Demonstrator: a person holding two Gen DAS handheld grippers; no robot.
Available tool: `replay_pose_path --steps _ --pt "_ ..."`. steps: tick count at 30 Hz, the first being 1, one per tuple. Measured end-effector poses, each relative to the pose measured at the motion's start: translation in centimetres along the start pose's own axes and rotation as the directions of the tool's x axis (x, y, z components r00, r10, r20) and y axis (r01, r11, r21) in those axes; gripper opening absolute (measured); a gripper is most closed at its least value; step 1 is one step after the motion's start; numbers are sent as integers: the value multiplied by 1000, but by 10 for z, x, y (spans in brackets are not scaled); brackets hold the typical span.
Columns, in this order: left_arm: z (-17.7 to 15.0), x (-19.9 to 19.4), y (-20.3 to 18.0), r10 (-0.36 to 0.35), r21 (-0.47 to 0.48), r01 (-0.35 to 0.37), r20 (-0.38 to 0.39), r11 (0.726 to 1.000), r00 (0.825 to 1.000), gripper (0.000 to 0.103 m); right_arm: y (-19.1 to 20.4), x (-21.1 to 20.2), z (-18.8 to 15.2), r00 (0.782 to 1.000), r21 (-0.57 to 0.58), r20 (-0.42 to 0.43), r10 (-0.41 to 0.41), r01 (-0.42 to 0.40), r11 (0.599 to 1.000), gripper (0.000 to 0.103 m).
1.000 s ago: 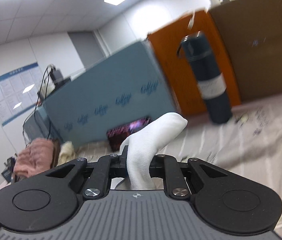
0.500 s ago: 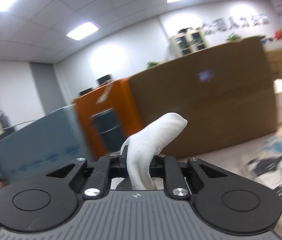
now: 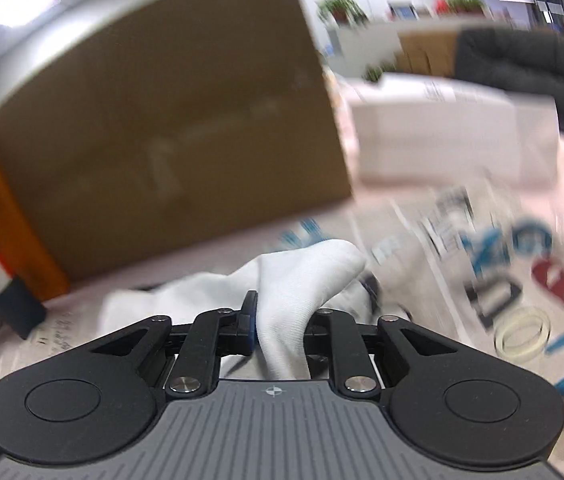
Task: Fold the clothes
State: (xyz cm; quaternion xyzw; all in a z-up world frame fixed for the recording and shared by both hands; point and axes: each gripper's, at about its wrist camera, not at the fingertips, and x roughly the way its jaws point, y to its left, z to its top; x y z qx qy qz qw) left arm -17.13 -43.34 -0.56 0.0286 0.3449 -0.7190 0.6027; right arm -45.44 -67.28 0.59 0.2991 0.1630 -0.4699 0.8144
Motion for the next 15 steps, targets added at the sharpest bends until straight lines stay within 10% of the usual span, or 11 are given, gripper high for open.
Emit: replay_pose_path --steps 7,15 --pt "-3 -10 20 -73 -135 72 -6 988 997 57 -15 -26 -8 997 130 59 -59 51 990 54" --pt "-2 -10 26 -135 -203 134 8 970 991 59 -11 -113 -59 994 219 109 13 -37 975 70"
